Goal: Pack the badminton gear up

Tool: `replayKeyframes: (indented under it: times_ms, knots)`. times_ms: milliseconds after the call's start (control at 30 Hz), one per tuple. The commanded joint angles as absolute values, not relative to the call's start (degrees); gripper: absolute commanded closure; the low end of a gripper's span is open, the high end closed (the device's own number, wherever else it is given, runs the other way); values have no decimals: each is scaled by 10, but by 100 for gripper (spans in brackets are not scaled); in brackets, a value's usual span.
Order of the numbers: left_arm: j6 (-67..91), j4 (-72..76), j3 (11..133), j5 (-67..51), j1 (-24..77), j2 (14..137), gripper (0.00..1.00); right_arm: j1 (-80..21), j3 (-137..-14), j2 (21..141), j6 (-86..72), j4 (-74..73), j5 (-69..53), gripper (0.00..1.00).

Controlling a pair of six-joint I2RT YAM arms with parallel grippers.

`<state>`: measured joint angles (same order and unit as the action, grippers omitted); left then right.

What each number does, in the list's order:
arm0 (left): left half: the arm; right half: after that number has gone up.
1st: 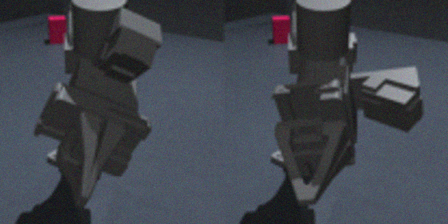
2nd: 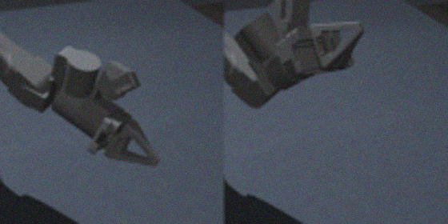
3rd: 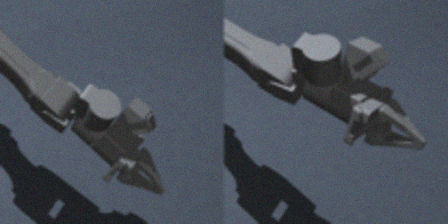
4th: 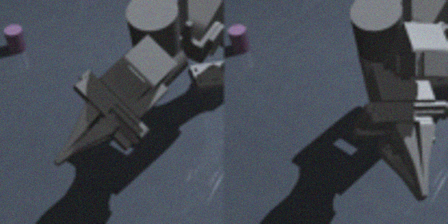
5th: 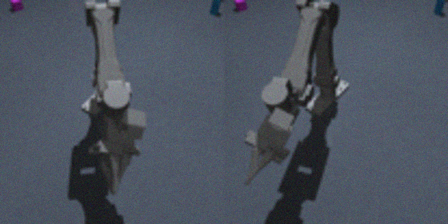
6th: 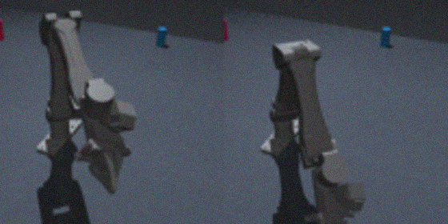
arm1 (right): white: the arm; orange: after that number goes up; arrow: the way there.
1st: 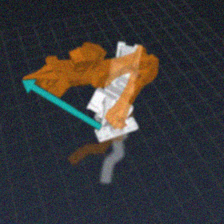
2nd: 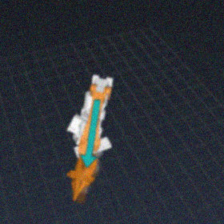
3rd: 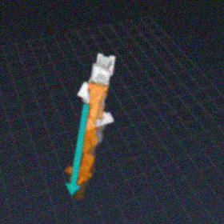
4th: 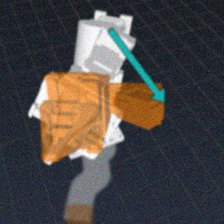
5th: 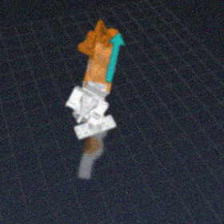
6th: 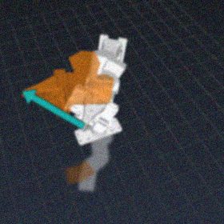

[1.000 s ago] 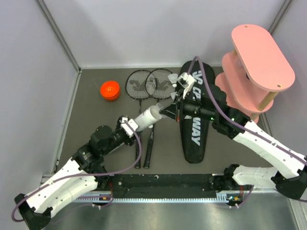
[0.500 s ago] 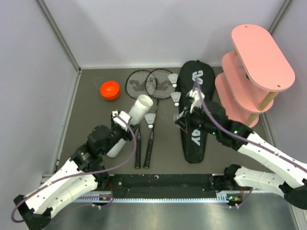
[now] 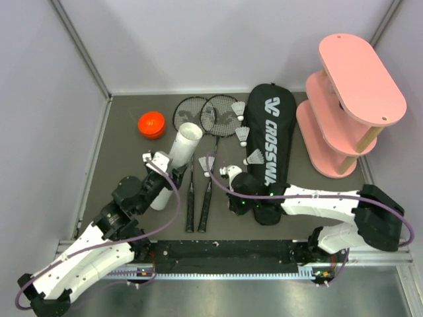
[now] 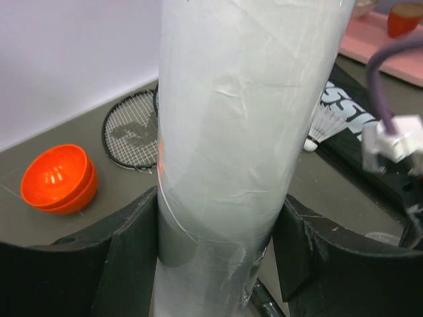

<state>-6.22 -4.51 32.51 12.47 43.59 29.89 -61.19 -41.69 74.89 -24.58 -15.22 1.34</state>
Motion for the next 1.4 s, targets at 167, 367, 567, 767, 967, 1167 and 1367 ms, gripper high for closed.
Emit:
replayKeyframes:
  times_ms: [167, 367, 567, 767, 967, 1167, 1367]
  knots:
    - [-142, -33, 361, 151, 435, 231, 100, -664, -413, 816, -308, -68, 79, 100]
    - [-146, -19, 314, 151, 436, 196, 100, -658, -439, 787, -298, -82, 65, 71]
    - [-178, -27, 285, 149, 436, 171, 100, -579, -492, 766, -264, -105, 2, 29]
    - [-185, -31, 283, 177, 435, 168, 100, -462, -584, 828, -184, -92, -160, 25]
    - [-199, -28, 276, 185, 435, 149, 100, -399, -768, 1009, -67, -155, -276, 28]
    - [-202, -29, 272, 172, 436, 137, 100, -382, -935, 1129, 19, -250, -330, 32]
    - [-204, -28, 273, 148, 436, 149, 100, -374, -1049, 1213, 77, -348, -338, 31]
